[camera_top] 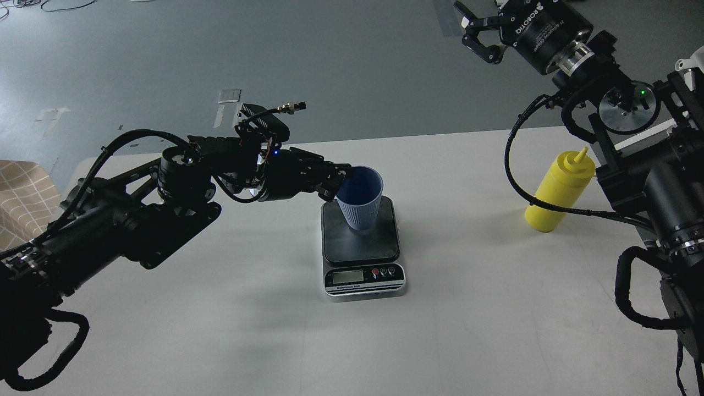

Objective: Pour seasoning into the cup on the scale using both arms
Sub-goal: 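Lower the blue cup onto the scale and open the left gripper, then withdraw the left gripper up away from the cup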

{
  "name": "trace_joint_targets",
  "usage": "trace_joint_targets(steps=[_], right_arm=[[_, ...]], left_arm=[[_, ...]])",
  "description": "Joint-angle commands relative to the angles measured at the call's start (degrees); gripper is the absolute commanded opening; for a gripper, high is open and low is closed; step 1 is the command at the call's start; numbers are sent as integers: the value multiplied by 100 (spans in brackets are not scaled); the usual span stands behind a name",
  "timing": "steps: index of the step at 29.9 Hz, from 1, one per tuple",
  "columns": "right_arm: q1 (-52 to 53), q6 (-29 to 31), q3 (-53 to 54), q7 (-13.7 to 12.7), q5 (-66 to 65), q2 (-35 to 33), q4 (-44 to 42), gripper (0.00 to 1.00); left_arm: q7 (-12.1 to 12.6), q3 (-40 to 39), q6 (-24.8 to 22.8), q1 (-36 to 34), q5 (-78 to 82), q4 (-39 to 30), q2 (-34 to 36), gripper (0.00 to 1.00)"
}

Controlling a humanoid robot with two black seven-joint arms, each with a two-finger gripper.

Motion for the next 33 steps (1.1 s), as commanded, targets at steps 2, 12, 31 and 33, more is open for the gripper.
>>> trace_joint_targets(steps=[2,12,31,33], right_arm=[[0,0,9,0,8,0,-2,99],[0,0,9,0,8,0,-2,99],[0,0,0,-8,8,-18,42,99],[0,0,0,0,8,-17,42,99]], left_arm=[[61,-5,-3,0,-37,0,0,20],[96,-67,5,0,-449,-9,0,63],[79,-180,-65,-79,-2837,-18,421,98],[79,-268,-91,-79,-3530,-18,579,98]])
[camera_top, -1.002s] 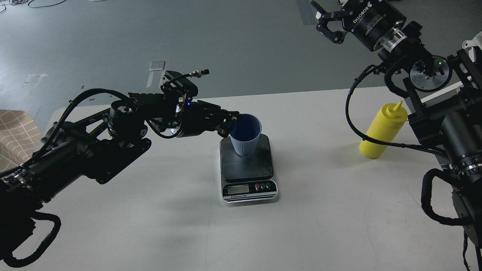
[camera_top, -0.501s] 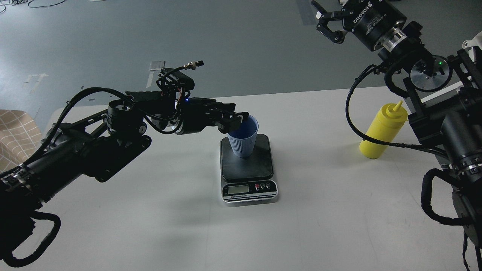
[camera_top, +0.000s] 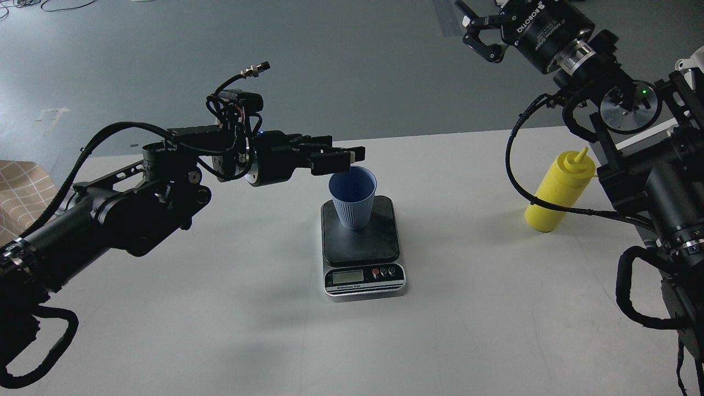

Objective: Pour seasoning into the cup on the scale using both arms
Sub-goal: 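Withdraw the left gripper up away from the cup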

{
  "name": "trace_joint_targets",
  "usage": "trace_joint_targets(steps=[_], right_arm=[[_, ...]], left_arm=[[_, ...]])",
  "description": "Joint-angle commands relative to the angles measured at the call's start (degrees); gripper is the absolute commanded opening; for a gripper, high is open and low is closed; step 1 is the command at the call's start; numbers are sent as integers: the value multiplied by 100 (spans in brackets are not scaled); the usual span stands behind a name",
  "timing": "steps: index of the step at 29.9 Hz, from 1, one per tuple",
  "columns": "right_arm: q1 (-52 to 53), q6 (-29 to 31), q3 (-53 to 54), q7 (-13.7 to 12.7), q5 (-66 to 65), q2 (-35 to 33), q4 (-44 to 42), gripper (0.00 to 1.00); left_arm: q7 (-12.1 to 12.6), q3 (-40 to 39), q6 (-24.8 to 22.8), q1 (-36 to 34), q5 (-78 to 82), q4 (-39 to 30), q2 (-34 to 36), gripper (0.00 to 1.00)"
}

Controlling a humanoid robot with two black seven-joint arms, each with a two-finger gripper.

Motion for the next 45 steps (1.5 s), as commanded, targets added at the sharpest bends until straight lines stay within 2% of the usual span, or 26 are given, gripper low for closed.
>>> trace_joint_targets(steps=[1,8,12,18,28,36,42,45], right_arm=[[0,0,-1,-8,0,9,5,99],[-9,0,-1,-8,9,9,22,99],[-17,0,-10,0,9,9,215,99],[-17,0,-19,0,9,9,224,99],[-202,0,34,0,88,26,224,100],[-404,0,69,-44,1274,-35,523,100],[-764,0,60,-88,2056,-491,1006,100],[-1088,0,17,-105,2556,-965,1313,100]], left_arm=[[-4,-120,-38,-4,-1154,2,260,98],[-22,-832,-46,48,-4388,221,647,98],[-57,-1280,-256,57,-6294,1020,595,98],[-22,-1456,-658,136,-7747,1723,472,98],[-13,-1571,-658,593,-7951,1892,261,98],[-22,-1579,-658,725,-7959,1892,234,98],[-13,-1606,-658,725,-7951,1892,243,98],[-13,-1606,-658,725,-7951,1892,252,98]])
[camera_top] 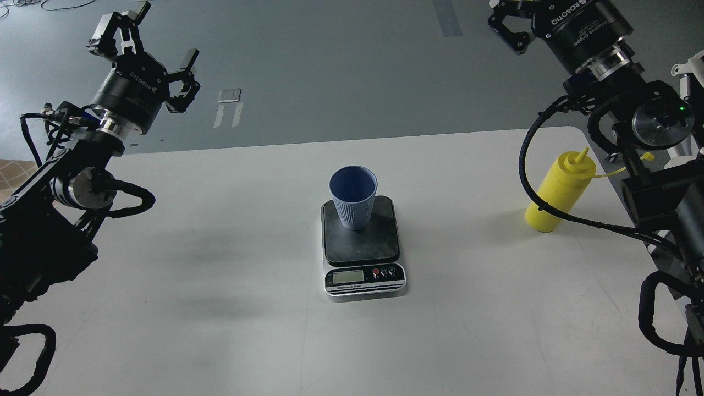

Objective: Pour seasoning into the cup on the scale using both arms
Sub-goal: 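Withdraw the left gripper up away from the cup, then reach the right gripper to the yellow squeeze bottle and grasp it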

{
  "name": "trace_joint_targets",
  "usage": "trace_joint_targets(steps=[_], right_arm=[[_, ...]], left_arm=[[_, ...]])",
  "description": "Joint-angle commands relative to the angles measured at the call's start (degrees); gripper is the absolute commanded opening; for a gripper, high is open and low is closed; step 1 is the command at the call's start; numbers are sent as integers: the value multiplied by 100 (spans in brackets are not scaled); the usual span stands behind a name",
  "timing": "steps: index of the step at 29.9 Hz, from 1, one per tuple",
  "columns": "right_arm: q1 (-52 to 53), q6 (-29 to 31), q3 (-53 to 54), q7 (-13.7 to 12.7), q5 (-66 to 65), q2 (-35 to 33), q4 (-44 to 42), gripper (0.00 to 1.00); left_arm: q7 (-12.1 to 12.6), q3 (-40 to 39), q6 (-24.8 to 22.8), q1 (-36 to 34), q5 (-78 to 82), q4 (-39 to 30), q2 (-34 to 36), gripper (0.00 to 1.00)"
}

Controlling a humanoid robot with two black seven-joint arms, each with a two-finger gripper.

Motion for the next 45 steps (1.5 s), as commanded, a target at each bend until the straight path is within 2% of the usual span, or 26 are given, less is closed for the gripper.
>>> trace_joint_targets(steps=[1,6,9,17,23,29,38,45], right_arm=[[-435,0,-21,-76,607,-598,423,100],[-1050,0,23,-252,1205,-1397,968,100],[-1603,0,163,-253,1435,-1882,1372,100],[-3246,0,1208,-253,1479,-2024,2330,100],[-4662,0,1938,-253,1567,-1866,3042,100],[-5594,0,2334,-253,1646,-1305,3114,100],[-6334,0,2388,-253,1681,-452,3053,100],[-6361,0,2071,-253,1558,-29,2684,100]], left_arm=[[1,-1,0,1,6,-1,10,98],[1,-1,0,1,6,-1,19,98],[1,-1,0,1,6,-1,36,98],[1,8,0,1,6,8,54,98],[1,8,0,1,6,-1,54,98],[1,8,0,1,6,-1,45,98],[1,26,0,1,6,-1,71,98],[1,34,0,1,6,-1,80,98]])
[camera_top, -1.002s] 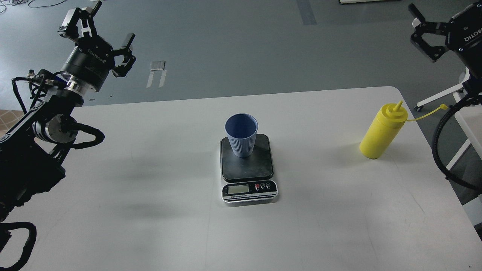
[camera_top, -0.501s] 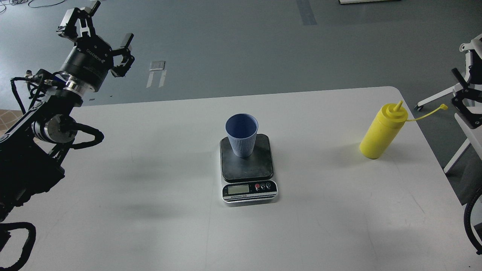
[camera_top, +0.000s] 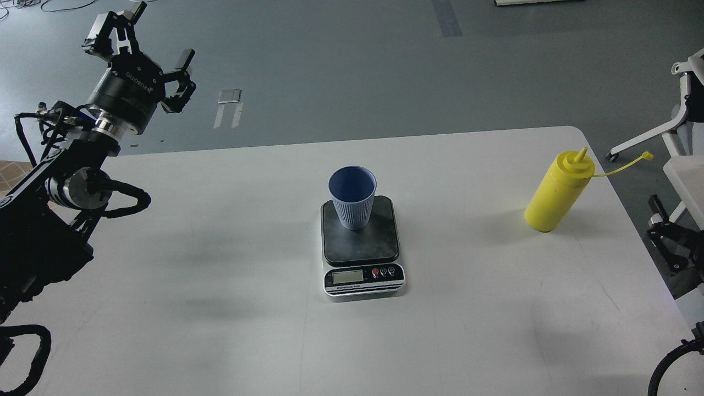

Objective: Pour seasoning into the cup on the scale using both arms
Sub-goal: 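Reach the right gripper to the yellow squeeze bottle and grasp it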

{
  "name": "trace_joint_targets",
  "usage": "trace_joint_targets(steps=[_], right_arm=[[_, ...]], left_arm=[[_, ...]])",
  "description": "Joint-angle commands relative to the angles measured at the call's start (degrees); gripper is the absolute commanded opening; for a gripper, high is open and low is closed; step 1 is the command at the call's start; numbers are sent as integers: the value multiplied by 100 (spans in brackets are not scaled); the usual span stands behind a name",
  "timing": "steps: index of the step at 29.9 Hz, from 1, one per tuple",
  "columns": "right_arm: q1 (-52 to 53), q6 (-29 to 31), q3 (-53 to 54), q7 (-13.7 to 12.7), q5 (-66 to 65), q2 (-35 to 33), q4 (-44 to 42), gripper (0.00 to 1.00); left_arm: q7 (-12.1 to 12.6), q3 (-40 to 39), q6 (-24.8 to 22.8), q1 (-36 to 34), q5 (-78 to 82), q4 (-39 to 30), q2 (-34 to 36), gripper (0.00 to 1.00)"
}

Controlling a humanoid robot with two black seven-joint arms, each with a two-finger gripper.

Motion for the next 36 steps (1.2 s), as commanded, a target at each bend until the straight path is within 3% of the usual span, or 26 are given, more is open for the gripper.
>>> trace_joint_targets(steps=[1,19,36], right_arm=[[70,0,-300,9,-29,131,-342,100],[1344,0,-1128,44,-47,473,-1827,100],[1933,0,-1163,35,-99,694,-2514,100]], left_arm=[[9,4,0,0,0,0,0,98],[18,31,0,-53,0,0,0,98],[18,48,0,-88,9,0,0,98]])
